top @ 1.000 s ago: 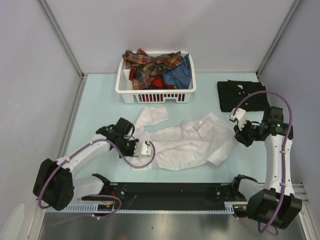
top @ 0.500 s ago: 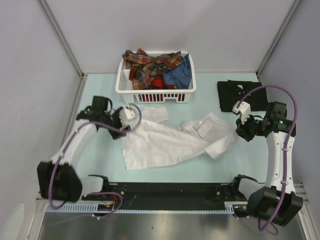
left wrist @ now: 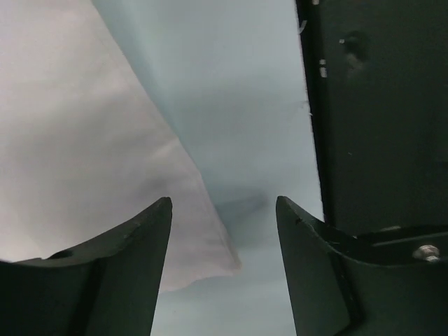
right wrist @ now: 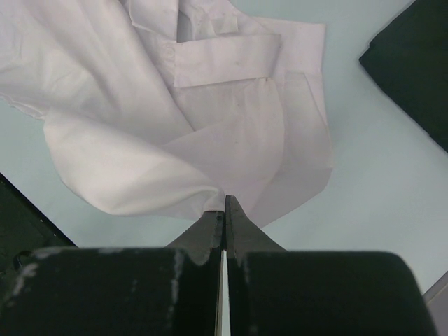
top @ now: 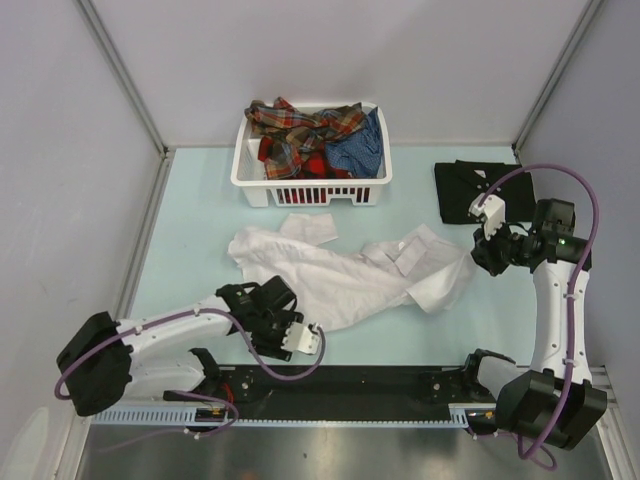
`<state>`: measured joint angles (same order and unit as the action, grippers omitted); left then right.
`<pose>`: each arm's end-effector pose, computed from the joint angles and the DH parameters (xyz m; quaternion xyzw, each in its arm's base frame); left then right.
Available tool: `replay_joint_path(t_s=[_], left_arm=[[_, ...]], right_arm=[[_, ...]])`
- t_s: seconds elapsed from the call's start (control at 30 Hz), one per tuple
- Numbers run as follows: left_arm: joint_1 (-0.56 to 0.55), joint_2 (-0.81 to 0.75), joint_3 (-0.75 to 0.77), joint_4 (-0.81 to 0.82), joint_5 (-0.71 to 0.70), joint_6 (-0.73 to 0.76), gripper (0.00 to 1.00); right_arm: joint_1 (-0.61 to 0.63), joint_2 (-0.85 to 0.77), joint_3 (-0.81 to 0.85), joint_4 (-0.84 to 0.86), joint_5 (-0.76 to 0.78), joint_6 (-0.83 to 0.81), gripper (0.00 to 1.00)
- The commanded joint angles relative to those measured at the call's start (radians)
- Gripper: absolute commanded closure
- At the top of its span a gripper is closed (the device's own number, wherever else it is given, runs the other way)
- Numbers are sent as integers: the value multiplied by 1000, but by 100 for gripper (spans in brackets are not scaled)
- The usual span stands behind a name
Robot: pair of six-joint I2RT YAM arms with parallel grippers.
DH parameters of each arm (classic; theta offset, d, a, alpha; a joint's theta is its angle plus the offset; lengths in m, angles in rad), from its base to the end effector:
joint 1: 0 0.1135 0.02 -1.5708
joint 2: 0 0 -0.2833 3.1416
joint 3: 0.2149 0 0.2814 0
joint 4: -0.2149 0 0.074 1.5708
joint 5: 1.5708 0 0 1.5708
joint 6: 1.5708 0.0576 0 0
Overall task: Fold and stack the long sleeve shirts
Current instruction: Flatten the shirt out
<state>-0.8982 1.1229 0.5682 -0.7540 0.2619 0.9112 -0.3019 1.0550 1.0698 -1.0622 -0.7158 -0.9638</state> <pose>0.1106 -0.1628 0.1499 0.7834 0.5940 -0.1286 0.1304 0.2146 -0.0272 0.3223 -0.3797 0.8262 0.1295 0.3955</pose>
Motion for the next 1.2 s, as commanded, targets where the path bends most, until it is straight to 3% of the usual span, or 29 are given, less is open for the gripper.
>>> replay_joint_path(t_s=[0.0, 0.1, 0.2, 0.3, 0.33, 0.4, 0.5, 0.57, 0.73, 0.83, 0.93, 1.17], left_arm=[[-16, 77, -27, 154, -127, -61, 34], [-15, 84, -54, 209, -174, -69, 34], [-13, 118, -54, 209, -197, -87, 43], [-13, 176, -57, 200, -229, -104, 62], [-7, 184, -48, 194, -230, -112, 81], [5, 164, -33, 167, -202, -113, 100], [62, 89, 44, 73, -144, -107, 100], [158, 25, 149, -8, -64, -107, 100], [402, -60, 477, -44, 0, -138, 100], [484, -35, 658, -24, 2, -192, 100], [495, 0, 766, 18, -52, -218, 100], [519, 25, 863, 194, -167, -250, 100]], right_arm=[[3, -7, 39, 30, -14, 22, 100], [3, -10, 38, 27, -13, 16, 100], [3, -15, 35, 25, -13, 11, 100], [3, -15, 32, 33, -19, 20, 100], [1, -15, 30, 36, -22, 23, 100], [1, -18, 33, 41, -27, 37, 100], [1, -29, 38, 82, -25, 91, 100], [-3, -44, 42, 154, -25, 146, 100], [-11, -55, 91, 455, 42, 460, 100], [-17, -30, 174, 586, 59, 606, 100], [-16, 13, 246, 704, 59, 730, 100], [-19, 76, 393, 855, 113, 867, 100]])
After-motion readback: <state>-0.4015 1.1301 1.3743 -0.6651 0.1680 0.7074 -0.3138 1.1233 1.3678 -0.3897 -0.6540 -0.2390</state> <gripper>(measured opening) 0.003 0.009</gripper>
